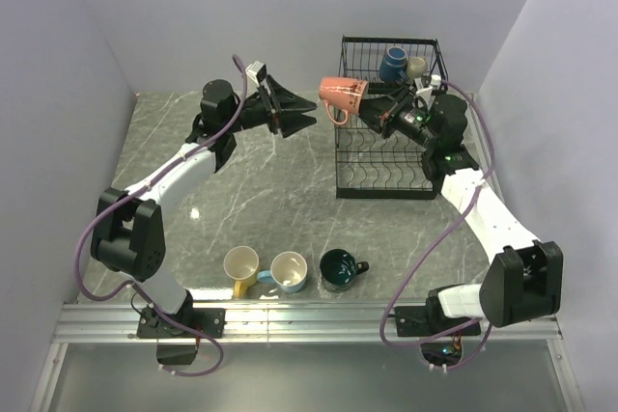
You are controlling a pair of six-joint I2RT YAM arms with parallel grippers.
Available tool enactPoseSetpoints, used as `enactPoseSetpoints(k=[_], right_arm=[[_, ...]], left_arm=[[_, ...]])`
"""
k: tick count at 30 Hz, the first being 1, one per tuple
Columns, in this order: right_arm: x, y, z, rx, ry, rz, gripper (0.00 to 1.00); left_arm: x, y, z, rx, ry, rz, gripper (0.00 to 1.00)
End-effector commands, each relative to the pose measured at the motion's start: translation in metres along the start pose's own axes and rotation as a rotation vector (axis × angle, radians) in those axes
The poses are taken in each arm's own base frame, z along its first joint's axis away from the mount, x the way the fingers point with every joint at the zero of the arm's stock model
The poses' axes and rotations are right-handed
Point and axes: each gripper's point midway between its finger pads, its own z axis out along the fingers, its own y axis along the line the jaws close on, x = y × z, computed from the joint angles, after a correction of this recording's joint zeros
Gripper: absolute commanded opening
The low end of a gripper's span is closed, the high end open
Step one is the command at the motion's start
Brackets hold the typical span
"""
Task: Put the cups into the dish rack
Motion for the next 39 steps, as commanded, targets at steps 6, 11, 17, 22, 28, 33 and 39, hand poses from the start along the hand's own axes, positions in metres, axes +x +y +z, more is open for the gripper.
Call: enactPoseSetpoints(k=[6, 11, 17, 22, 28, 33, 39], right_arm=[[-0.01, 0.033, 0.012, -0.128, -0.061, 0.006, 0.0], [-0.009, 0.023, 0.017, -0.116, -0.061, 0.027, 0.0], [-0.005, 0.019, 0.024, -0.111, -0.055, 0.033, 0.0], [-0.002, 0.023, 0.03, -0.135, -0.046, 0.041, 0.0], [-0.009, 0.02, 0.032, -0.107, -0.068, 0.029, 0.0], [-0.012, 0.022, 0.033, -0.099, -0.078, 0.004, 0.0], [-0.016, 0.024, 0.035, -0.113, -0.088, 0.015, 0.0]], left_arm=[[0.012, -0.063, -0.006, 0.172, -0.001, 0.161, 0.54], [0.011, -0.072, 0.0, 0.168, 0.009, 0.196, 0.48], [0.019, -0.058, 0.02, 0.085, 0.053, 0.23, 0.45], [0.014, -0.027, 0.029, -0.082, 0.038, 0.247, 0.41], [0.005, -0.038, 0.018, -0.142, -0.025, 0.344, 0.48], [-0.012, -0.044, -0.007, -0.179, -0.084, 0.365, 0.57], [-0.012, -0.03, -0.022, -0.202, -0.093, 0.348, 0.56]])
